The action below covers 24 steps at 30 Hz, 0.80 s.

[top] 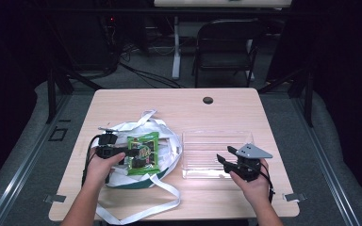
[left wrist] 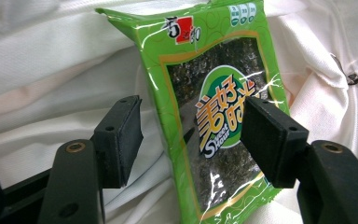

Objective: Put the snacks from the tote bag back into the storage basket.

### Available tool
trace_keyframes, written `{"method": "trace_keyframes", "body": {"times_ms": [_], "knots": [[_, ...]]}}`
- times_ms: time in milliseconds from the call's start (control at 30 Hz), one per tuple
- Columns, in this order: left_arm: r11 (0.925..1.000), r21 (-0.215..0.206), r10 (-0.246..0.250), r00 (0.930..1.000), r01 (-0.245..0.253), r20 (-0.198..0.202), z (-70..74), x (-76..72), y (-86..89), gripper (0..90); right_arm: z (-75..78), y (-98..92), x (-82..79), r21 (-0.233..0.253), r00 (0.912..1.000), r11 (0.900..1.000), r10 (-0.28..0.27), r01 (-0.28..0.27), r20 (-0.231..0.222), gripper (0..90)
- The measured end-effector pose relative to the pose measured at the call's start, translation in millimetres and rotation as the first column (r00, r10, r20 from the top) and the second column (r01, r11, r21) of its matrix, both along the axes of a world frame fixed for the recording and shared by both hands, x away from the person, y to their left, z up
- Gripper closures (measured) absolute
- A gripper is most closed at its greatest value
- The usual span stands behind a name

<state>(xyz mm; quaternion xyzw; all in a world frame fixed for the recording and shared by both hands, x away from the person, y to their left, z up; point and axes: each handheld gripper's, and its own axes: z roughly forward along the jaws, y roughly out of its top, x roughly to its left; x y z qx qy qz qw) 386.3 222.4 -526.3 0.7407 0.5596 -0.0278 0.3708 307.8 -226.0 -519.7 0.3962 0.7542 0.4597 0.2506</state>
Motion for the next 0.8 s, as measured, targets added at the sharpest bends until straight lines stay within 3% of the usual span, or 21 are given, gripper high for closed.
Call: {"method": "trace_keyframes", "body": {"times_ms": [800], "knots": [[0.9997,-0.025,-0.007,0.9993,0.006,-0.036,-14.6,8.2,-4.8,38.9,0.1,-2.5,-5.6,-0.012,0.9999,1.000,-0.009,0.010,0.007,45.7]]}}
